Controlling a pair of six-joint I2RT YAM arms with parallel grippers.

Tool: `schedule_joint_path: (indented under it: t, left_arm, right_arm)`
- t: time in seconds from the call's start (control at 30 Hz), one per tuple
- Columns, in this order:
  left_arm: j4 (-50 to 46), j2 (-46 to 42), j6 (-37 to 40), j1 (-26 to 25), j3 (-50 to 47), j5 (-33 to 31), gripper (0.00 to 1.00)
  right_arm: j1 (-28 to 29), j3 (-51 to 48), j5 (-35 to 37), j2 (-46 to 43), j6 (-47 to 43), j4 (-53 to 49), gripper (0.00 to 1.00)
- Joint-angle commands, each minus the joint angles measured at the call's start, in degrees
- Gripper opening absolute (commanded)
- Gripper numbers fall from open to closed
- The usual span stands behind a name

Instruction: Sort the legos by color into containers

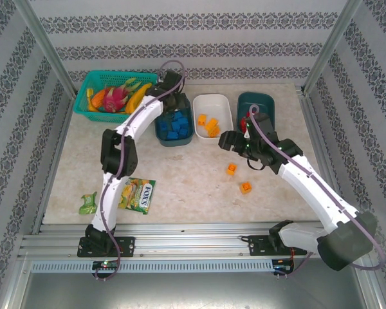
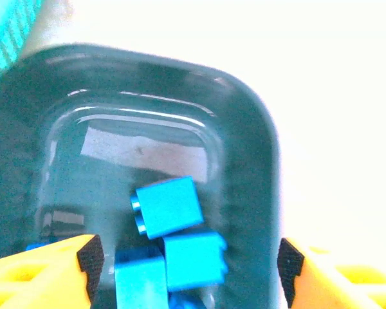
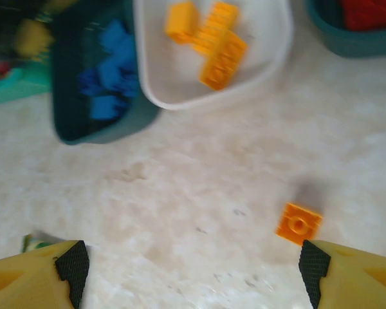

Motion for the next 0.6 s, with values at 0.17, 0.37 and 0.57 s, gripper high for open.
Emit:
schedule_joint_path:
  t: [0.17,0.37,0.57]
  left_arm:
    - [20.71,-34.41,0.65,-3.21,-37.48,14.57,0.85]
    - [22.87,-54.4,0.54,-4.06,-60.9,27.61,0.94]
    - [21.2,-66.91,-0.46,-6.69,-73.0,29.94,0.96]
  right_arm:
    - [-0.35,1.2,0.79,12.2,7.32,-11.28,0.85]
    - [-1.78,0.7,0.33,19.43,8.75,-7.41,0.85]
    - [-2.81,-0.05,-1.18,25.63,7.68,-2.38,0.76]
